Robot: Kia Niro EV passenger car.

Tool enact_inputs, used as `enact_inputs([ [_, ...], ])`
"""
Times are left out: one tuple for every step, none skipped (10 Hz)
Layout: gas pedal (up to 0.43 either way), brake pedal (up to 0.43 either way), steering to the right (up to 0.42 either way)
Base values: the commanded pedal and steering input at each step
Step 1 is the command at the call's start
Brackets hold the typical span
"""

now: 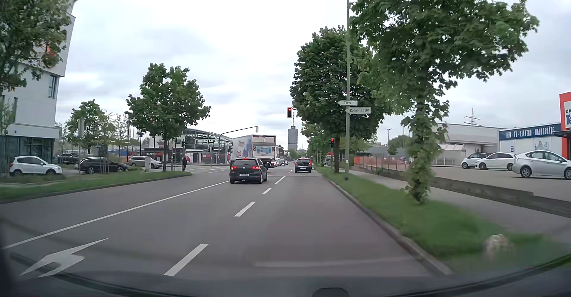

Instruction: Follow the waypoints while adhering to traffic rules and regulations

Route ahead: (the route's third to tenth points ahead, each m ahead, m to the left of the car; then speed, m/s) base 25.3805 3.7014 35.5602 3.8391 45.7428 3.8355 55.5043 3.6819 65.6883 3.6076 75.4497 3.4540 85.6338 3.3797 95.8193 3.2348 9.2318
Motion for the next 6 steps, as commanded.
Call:
enact_inputs([
  [0.000,0.000,0.003],
  [0.000,0.000,0.004],
  [0.000,0.000,0.005],
  [0.000,0.000,0.006],
  [0.000,0.000,0.006],
  [0.000,0.000,0.006],
])
